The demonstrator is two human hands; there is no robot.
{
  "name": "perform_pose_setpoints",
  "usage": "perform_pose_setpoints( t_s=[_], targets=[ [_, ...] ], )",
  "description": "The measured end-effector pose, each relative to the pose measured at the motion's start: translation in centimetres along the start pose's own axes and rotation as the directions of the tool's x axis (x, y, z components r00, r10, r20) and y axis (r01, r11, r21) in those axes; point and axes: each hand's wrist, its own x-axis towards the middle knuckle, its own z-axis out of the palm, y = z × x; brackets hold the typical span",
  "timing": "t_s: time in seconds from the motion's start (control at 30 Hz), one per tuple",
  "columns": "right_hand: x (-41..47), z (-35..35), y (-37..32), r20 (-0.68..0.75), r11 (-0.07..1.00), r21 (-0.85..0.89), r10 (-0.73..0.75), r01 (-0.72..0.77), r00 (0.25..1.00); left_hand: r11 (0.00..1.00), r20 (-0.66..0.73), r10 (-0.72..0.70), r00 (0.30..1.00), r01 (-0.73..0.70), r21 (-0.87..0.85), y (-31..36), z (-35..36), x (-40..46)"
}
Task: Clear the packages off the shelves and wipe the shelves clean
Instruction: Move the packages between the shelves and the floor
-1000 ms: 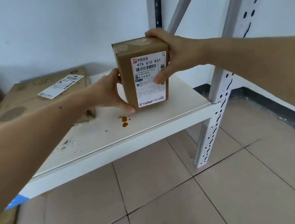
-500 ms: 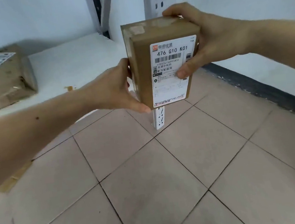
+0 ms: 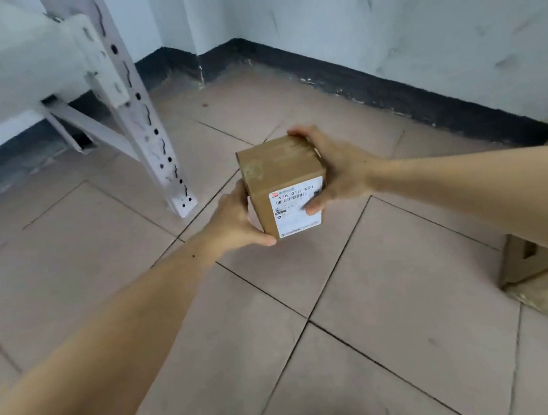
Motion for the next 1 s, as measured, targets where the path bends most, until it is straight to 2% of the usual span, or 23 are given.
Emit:
perform_pose_setpoints(
  t_s=[0.1,0.37,0.63,0.8,0.87,1.0],
  targets=[
    [1.4,1.8,2.6,-0.029,1.0,0.027,0.013,-0.013,0.999,1.0,-0.001,-0.009,1.0,0.009,0.003,-1.7,1.5,2.7],
    [5.1,5.6,4.3,-0.118,0.995,0.098,0.048,-0.036,0.992,0.988,-0.03,-0.104,0.994,0.107,0.109,-4.2,0.2,5.6],
    [6.4,5.7,3.9,-0.062,0.989,0.101,0.113,-0.106,0.992,0.969,-0.015,-0.141,0.99,0.142,0.203,-4.8,0.3,5.3],
    [6.0,4.9,3.4,-0.025,0.983,-0.005,0.185,-0.185,0.982,0.942,0.073,-0.165,0.984,0.135,0.308,-5.1,-0.7,4.4],
    [5.3,4.0,2.9,0.003,0.969,-0.103,0.226,-0.225,0.974,0.917,0.111,-0.194,0.975,0.14,0.373,-5.1,-1.8,3.5],
    [2.8,1.4,0.8,0.038,0.882,-0.337,0.363,-0.33,0.931,0.906,0.158,-0.264,0.952,0.188,0.379,-4.2,-4.8,0.3]
  ],
)
